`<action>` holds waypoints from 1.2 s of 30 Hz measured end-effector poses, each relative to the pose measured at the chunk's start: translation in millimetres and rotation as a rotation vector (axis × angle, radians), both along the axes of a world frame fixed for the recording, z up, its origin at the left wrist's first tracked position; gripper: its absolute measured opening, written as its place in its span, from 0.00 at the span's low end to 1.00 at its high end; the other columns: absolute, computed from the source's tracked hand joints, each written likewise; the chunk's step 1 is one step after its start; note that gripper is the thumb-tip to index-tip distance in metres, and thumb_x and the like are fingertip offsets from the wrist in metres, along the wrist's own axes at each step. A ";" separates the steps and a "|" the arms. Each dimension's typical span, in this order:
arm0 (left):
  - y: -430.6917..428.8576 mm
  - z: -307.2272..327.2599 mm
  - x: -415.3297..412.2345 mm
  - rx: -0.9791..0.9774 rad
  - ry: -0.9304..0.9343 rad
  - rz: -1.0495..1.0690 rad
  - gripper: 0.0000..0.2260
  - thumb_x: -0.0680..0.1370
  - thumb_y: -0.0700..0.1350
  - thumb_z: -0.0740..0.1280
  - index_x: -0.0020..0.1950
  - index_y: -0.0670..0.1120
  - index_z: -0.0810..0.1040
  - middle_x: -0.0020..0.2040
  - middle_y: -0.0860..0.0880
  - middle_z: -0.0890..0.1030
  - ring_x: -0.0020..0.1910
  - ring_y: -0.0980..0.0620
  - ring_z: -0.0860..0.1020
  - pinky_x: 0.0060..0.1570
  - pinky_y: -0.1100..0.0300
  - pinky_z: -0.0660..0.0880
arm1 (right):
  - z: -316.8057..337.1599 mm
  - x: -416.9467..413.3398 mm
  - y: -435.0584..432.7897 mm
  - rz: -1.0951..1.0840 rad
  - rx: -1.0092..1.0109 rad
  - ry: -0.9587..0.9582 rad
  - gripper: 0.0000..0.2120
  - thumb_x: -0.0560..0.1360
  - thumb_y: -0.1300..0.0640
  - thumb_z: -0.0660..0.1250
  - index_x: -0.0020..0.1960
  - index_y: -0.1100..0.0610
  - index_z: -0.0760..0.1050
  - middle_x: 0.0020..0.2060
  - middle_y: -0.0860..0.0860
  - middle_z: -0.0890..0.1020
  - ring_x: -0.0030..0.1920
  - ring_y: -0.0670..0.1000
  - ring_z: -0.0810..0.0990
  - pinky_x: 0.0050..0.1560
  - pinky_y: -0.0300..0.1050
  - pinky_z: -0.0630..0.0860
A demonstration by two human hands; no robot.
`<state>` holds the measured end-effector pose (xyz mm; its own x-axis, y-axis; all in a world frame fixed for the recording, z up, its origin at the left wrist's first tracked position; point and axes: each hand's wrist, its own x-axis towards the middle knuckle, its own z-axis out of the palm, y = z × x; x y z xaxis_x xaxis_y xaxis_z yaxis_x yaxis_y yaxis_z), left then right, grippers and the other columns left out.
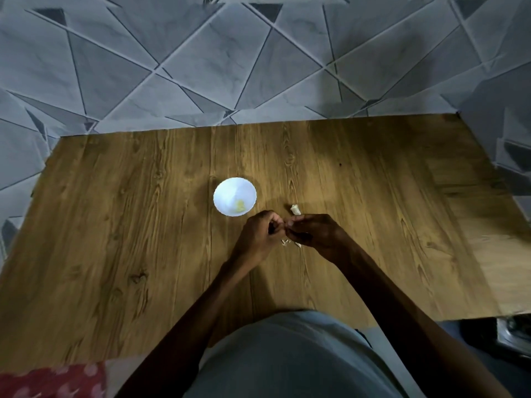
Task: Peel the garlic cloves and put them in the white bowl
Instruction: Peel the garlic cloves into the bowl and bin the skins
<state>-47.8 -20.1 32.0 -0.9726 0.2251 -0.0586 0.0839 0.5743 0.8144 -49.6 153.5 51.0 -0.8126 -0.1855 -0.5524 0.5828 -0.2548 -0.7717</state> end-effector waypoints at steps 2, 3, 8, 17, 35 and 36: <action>0.6 -1.9 -0.9 -0.001 -0.021 0.002 0.01 0.75 0.41 0.68 0.45 0.44 0.78 0.39 0.53 0.80 0.39 0.57 0.78 0.39 0.57 0.76 | -1.1 -0.1 0.9 0.033 0.055 0.011 0.10 0.75 0.70 0.68 0.55 0.70 0.79 0.45 0.60 0.84 0.46 0.55 0.84 0.44 0.40 0.81; 1.3 -2.3 -1.5 0.000 -0.033 0.012 0.02 0.75 0.41 0.68 0.45 0.44 0.78 0.39 0.53 0.80 0.39 0.56 0.78 0.39 0.57 0.76 | -2.1 -0.1 0.6 0.048 0.070 0.013 0.10 0.75 0.69 0.68 0.56 0.70 0.79 0.45 0.60 0.84 0.46 0.54 0.84 0.43 0.40 0.81; 1.1 -3.2 -3.7 -0.009 -0.084 0.088 0.01 0.76 0.42 0.68 0.45 0.46 0.79 0.39 0.55 0.79 0.38 0.61 0.76 0.36 0.70 0.70 | -7.2 1.2 1.5 0.073 0.057 -0.004 0.10 0.75 0.68 0.69 0.56 0.68 0.80 0.44 0.58 0.84 0.44 0.52 0.84 0.43 0.40 0.80; -1.7 -14.9 -6.7 -0.133 -0.101 0.096 0.06 0.76 0.42 0.70 0.51 0.44 0.84 0.46 0.50 0.85 0.43 0.59 0.79 0.43 0.68 0.70 | -20.1 -2.8 4.7 -0.061 -0.127 -0.135 0.08 0.75 0.71 0.65 0.52 0.67 0.80 0.43 0.57 0.84 0.43 0.51 0.85 0.44 0.41 0.82; 6.4 7.9 3.9 0.189 -0.072 0.171 0.02 0.75 0.41 0.71 0.47 0.47 0.83 0.38 0.57 0.82 0.35 0.62 0.79 0.40 0.69 0.75 | -14.3 -4.5 4.3 -0.014 -0.179 -0.189 0.06 0.75 0.70 0.67 0.48 0.64 0.81 0.43 0.56 0.85 0.44 0.51 0.84 0.45 0.40 0.82; 6.4 8.1 3.4 0.204 -0.076 0.185 0.02 0.75 0.41 0.72 0.47 0.46 0.84 0.37 0.56 0.83 0.34 0.60 0.80 0.40 0.67 0.76 | -15.2 -4.1 4.5 -0.007 -0.183 -0.181 0.06 0.74 0.69 0.68 0.49 0.63 0.81 0.44 0.56 0.84 0.45 0.51 0.84 0.45 0.40 0.81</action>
<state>-44.4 -13.7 40.1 -0.9928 0.0587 -0.1049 -0.0732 0.3974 0.9147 -53.7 158.0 35.9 -0.7053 -0.2907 -0.6466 0.7049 -0.3853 -0.5956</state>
